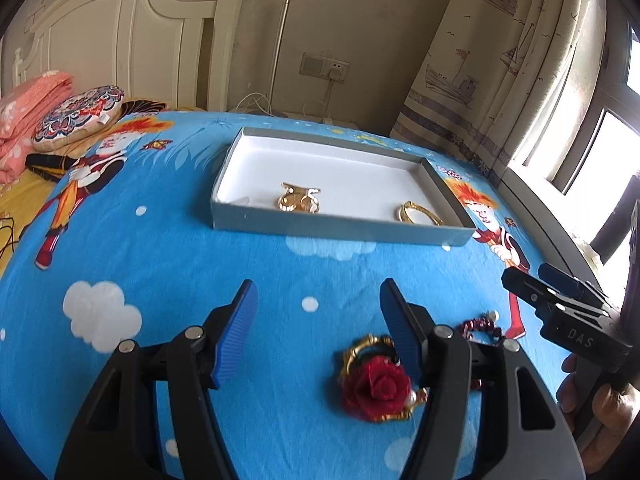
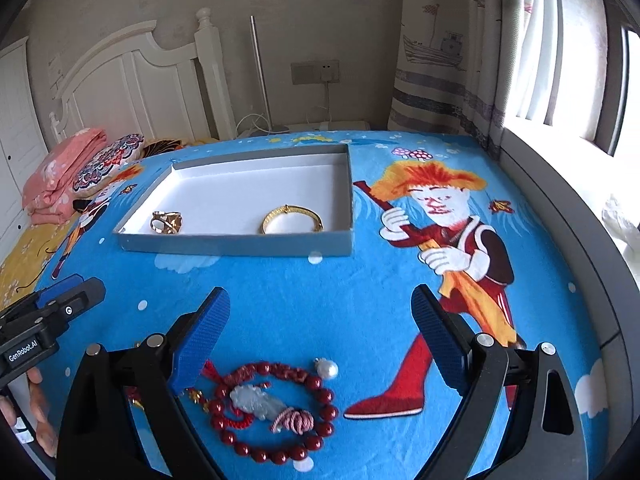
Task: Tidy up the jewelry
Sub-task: 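Move both tools back over the remaining jewelry pile, then grasp the red rose brooch with the left gripper while the right gripper grasps the jade pendant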
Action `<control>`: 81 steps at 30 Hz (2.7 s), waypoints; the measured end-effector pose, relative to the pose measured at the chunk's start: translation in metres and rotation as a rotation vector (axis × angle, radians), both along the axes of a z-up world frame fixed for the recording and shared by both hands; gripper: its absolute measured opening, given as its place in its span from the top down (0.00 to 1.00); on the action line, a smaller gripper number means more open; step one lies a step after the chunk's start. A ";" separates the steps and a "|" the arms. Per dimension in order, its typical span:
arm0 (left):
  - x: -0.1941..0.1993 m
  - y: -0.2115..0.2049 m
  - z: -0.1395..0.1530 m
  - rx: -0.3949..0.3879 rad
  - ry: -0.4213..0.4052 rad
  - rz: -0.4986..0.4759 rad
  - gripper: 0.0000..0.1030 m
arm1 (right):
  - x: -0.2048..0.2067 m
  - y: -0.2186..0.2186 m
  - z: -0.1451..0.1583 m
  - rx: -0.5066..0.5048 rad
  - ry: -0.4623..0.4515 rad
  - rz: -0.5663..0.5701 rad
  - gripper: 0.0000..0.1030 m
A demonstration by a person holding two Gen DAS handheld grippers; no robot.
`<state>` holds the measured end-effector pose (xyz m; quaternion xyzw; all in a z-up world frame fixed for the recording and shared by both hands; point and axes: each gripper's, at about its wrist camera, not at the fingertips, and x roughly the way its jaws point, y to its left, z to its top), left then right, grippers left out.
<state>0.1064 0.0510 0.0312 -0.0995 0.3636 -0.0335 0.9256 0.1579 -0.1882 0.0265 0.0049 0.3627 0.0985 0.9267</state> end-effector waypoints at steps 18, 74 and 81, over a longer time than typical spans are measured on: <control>-0.049 -0.026 -0.023 0.033 0.020 -0.022 0.40 | -0.061 0.006 -0.033 -0.050 0.012 0.046 0.16; -0.046 -0.032 -0.039 0.046 -0.025 -0.031 0.59 | -0.050 0.023 -0.045 -0.032 0.087 0.181 0.66; -0.047 -0.032 -0.039 0.039 -0.024 -0.031 0.59 | -0.051 0.020 -0.037 -0.003 0.057 0.187 0.65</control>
